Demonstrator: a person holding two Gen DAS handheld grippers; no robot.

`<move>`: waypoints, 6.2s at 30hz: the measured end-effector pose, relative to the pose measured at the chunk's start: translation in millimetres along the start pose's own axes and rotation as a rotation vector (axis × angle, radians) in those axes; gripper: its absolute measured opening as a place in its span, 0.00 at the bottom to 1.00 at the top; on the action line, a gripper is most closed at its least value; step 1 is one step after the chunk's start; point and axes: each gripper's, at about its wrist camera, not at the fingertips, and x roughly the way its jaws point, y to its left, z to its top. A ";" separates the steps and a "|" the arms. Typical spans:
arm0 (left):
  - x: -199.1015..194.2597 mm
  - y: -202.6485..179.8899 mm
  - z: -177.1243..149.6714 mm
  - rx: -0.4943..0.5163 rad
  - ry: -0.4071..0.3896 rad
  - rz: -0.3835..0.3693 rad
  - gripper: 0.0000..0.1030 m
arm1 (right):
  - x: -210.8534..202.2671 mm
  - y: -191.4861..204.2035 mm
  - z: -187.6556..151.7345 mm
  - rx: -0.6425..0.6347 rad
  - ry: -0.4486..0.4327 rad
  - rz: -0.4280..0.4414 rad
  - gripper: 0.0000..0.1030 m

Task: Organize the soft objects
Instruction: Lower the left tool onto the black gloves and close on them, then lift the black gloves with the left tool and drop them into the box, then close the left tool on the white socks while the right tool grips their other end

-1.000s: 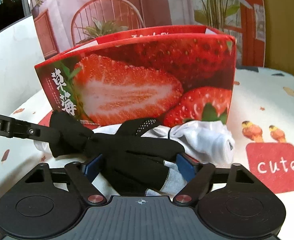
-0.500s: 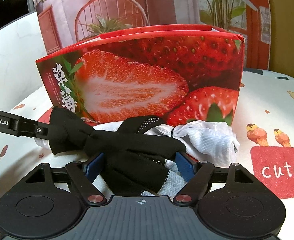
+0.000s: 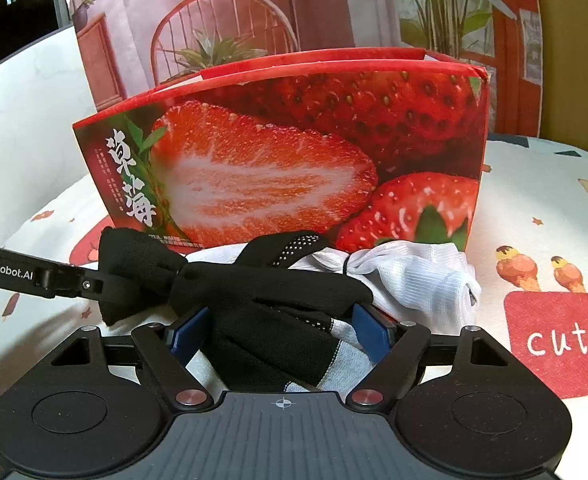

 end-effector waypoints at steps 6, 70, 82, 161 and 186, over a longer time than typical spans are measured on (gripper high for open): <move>-15.0 -5.2 0.6 0.028 -0.042 0.005 0.16 | -4.2 3.3 0.2 -0.009 0.014 0.018 0.46; 11.8 -9.5 178.6 0.109 -0.154 0.114 0.16 | 58.6 -2.0 220.7 -0.189 -0.097 -0.021 0.11; 16.8 -14.4 171.6 0.208 -0.153 0.177 0.86 | 73.0 -12.4 210.8 -0.128 -0.017 -0.123 0.29; -4.9 8.8 14.0 0.023 -0.038 0.299 0.51 | -14.3 -47.4 20.3 0.073 -0.080 -0.215 0.61; -23.4 3.8 -2.2 0.075 -0.126 0.258 0.18 | -11.1 -27.6 6.9 -0.043 -0.074 -0.139 0.16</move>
